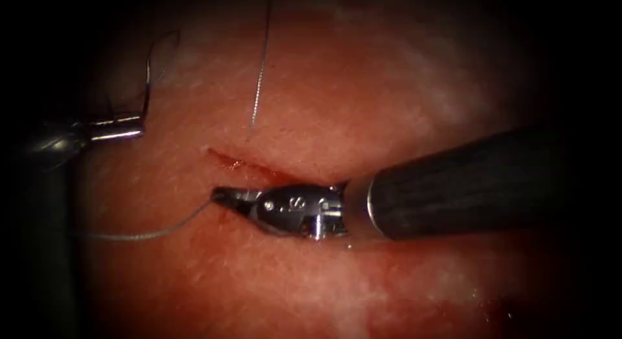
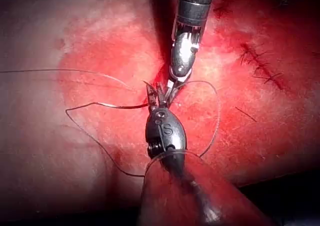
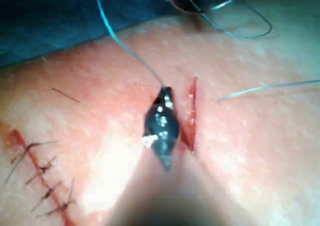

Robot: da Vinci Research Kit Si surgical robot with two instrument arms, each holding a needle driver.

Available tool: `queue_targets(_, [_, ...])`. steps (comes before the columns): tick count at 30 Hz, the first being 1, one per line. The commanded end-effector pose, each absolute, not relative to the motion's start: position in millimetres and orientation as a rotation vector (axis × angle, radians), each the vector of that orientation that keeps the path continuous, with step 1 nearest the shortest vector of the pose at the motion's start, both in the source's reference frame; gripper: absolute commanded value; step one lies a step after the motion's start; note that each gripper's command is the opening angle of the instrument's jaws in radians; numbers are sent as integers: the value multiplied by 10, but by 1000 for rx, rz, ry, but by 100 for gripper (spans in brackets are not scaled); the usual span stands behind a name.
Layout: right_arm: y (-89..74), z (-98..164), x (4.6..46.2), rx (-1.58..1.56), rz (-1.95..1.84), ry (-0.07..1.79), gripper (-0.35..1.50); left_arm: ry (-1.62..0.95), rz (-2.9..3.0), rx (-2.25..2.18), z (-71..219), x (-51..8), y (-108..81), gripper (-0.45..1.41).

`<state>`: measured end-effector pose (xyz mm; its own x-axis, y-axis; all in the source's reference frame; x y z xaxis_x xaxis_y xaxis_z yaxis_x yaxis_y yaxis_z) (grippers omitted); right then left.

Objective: Wound Closure

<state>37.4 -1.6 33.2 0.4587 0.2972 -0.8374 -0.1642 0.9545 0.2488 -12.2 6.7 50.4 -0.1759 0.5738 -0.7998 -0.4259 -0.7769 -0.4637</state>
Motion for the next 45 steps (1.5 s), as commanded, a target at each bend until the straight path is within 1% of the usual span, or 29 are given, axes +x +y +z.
queue_targets(1, [-33, 325, 375, 160, 290, 1062, -35, -182, 1999, -1445, 508, -127, 55, -45])
queue_targets(11, [-90, 231, 373, 202, 275, 1090, -35, -182, 1998, -1444, 508, -127, 55, -45])
queue_targets(21, [-132, 151, 388, 225, 251, 1147, -35, -182, 1998, -1444, 508, -127, 55, -45])
queue_targets(24, [-124, 148, 387, 203, 251, 1173, 37, -182, 1998, -1444, 508, -127, 55, -45])
queue_targets(25, [-118, 150, 386, 186, 260, 1171, 66, -182, 1998, -1444, 508, -127, 55, -45])
queue_targets(27, [-108, 158, 382, 165, 267, 1163, 96, -182, 1998, -1444, 508, -127, 55, -45])
queue_targets(28, [-101, 165, 379, 157, 269, 1159, 104, -182, 1998, -1444, 508, -127, 55, -45])
queue_targets(33, [-65, 210, 364, 114, 286, 1144, 115, -182, 1998, -1444, 508, -127, 55, -45])
queue_targets(38, [-40, 267, 358, 70, 302, 1119, 115, -181, 1999, -1444, 509, -127, 54, -45])
queue_targets(45, [-20, 320, 367, 24, 313, 1090, 113, -181, 1999, -1445, 509, -128, 54, -45])
